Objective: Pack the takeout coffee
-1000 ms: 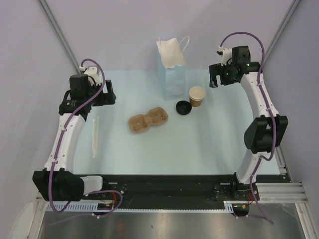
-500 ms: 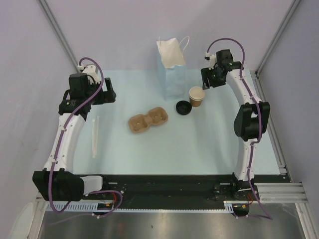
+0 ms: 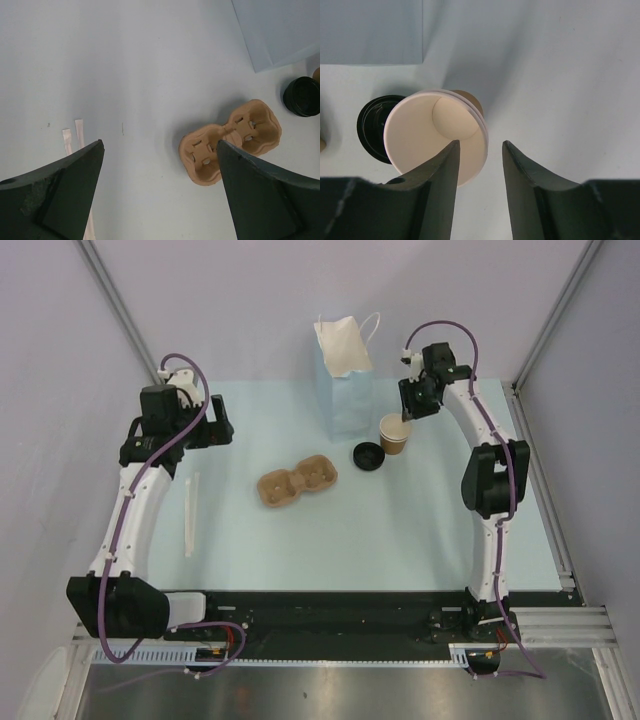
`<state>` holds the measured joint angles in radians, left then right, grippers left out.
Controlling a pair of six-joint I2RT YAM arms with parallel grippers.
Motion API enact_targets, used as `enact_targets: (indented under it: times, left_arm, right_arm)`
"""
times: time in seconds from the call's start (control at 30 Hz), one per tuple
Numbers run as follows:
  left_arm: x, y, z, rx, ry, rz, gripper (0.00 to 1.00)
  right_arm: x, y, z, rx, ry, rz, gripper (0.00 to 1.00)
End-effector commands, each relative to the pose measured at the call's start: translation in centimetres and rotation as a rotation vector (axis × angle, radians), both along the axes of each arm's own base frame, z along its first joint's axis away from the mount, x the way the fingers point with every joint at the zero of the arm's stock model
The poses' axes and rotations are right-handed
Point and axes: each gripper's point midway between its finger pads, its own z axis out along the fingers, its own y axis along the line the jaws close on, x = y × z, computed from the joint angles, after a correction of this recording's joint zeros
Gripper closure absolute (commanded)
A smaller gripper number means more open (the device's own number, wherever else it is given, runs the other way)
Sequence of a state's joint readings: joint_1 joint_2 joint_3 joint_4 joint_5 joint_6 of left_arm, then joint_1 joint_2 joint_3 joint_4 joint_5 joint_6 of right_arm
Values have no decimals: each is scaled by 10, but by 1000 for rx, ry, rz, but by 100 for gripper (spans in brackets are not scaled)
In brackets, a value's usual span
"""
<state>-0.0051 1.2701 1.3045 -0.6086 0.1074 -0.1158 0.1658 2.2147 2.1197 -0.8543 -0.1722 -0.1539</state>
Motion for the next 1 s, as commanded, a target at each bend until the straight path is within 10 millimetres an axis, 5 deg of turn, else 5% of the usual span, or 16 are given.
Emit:
enact_targets:
  times: [0.0, 0.33, 0.53, 0.7, 0.97]
  left_arm:
    - [6, 0, 24, -17, -60, 11, 1]
    - [6, -4, 24, -28, -56, -4, 0]
    - [7, -3, 21, -28, -50, -1, 1]
    - [7, -3, 22, -24, -51, -7, 0]
    - [-2, -9, 33, -9, -87, -68, 1]
  right_arm:
    - [16, 5, 11, 3, -55, -7, 57]
    - [14, 7, 1, 9, -32, -3, 61]
    - [13, 7, 0, 9, -27, -2, 72]
    - [13, 4, 1, 4, -25, -10, 94]
    - [-2, -20, 37, 46, -47, -23, 100]
